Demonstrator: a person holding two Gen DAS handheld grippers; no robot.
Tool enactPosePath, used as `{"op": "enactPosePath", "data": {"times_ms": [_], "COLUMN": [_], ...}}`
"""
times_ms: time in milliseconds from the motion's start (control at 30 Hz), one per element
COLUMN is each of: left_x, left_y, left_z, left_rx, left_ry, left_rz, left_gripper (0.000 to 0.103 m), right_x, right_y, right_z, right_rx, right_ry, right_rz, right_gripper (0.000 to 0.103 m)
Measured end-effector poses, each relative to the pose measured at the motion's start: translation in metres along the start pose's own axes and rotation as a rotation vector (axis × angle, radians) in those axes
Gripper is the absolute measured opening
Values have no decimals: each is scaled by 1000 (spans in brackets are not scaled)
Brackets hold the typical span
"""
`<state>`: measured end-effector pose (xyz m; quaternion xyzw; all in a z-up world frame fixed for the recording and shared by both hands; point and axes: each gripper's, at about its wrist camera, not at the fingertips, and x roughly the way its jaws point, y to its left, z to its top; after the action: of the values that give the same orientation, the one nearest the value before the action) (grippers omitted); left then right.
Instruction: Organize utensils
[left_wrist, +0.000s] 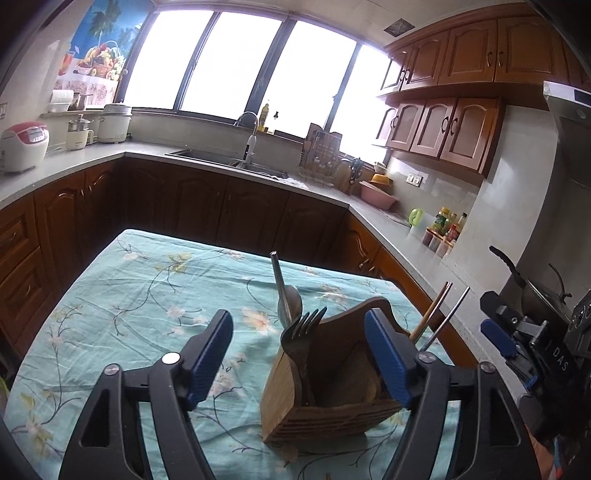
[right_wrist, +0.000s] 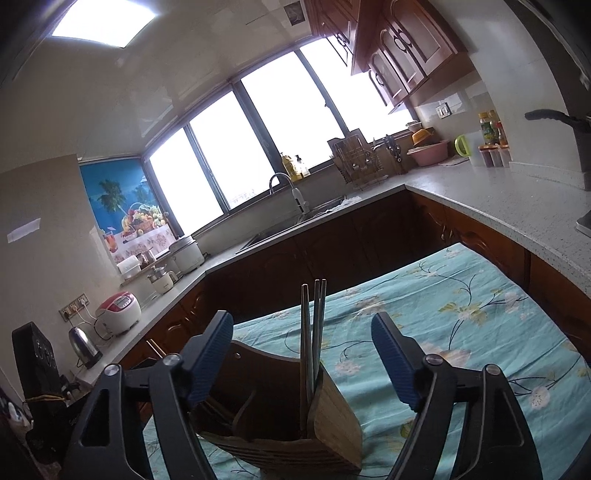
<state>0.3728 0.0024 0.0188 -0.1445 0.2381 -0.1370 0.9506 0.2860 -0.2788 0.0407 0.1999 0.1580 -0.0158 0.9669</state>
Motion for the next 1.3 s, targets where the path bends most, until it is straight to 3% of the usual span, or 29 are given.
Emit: {"op": "enactPosePath", "data": {"times_ms": [100,167,733,1067,1300], "left_x": [-8,-14,-96,-159,-197], "left_y": [3,5,10,-3,1], "left_z": [-4,-6,-34,-58,-71], "left_rx": [-5,-7,38,113,108], "left_ry": [0,-2,35,49,15], "left_rz": [1,13,89,109,125], "left_gripper": [84,94,97,99,102], "right_x": [-7,-11,-67,-121,-151], "right_y": [3,4,12,28,37], "right_z": [-1,-1,-28,-51,-67], "right_rx": [-6,-7,-13,-45,-76], "right_ry": [-14,-15,45,34,17], "right_rz": [-9,-6,24,35,21], "right_gripper": [90,93,98,100,101]}}
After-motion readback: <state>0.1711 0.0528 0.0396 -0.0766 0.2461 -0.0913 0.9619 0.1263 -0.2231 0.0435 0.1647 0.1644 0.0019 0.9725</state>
